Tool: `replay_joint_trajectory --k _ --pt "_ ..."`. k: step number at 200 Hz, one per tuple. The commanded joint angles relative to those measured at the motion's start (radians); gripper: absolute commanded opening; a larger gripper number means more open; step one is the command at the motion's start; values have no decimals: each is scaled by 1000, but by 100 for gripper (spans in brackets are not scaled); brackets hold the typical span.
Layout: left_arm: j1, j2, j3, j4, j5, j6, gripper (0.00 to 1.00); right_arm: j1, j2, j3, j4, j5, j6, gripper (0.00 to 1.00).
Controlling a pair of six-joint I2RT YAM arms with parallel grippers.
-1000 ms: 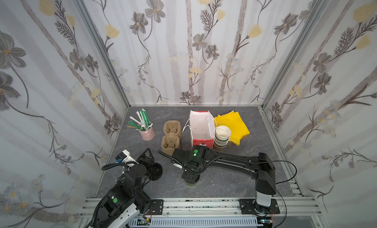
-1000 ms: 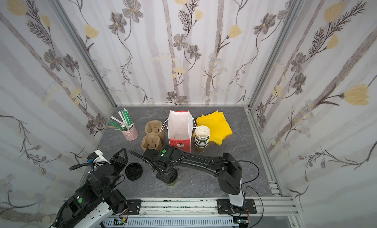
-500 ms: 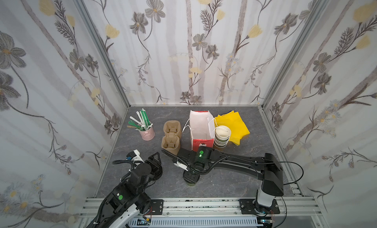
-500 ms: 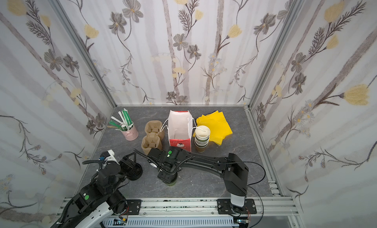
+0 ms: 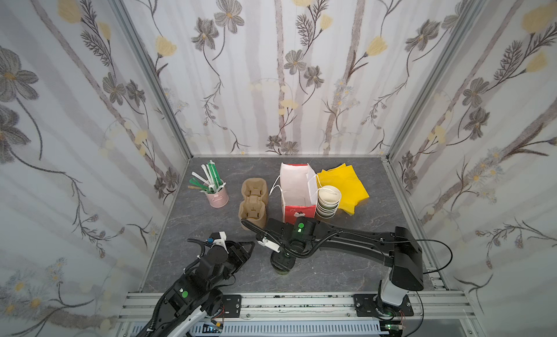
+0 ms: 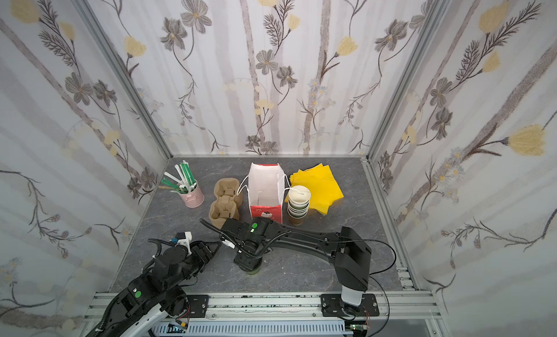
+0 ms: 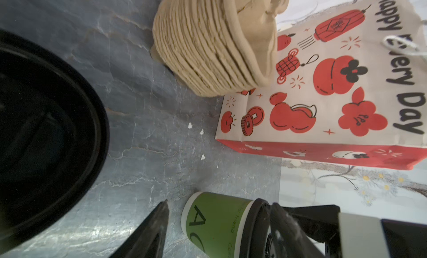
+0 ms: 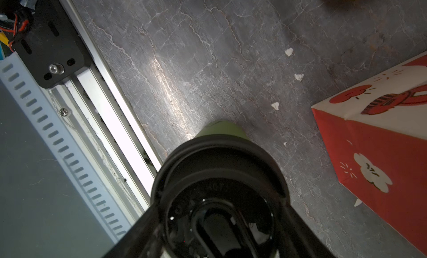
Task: Pack a coffee takeout order
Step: Close the lid on the coffee cup.
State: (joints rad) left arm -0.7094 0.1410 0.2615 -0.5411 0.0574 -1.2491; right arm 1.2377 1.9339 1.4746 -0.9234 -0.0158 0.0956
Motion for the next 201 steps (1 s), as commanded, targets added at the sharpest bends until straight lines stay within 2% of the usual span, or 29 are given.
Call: replay_joint_trajectory --k 1,67,142,201 --pt "0 -12 -45 127 174 -73 71 2 16 -21 35 -45 -13 67" --pt "0 -43 -154 353 316 -133 73 3 13 -36 52 -50 -17 67" --pt "-1 155 -161 492 426 -48 75 1 8 -41 53 -50 -17 67" --pt "-2 229 -165 513 448 -33 68 0 4 -40 56 -45 -14 68"
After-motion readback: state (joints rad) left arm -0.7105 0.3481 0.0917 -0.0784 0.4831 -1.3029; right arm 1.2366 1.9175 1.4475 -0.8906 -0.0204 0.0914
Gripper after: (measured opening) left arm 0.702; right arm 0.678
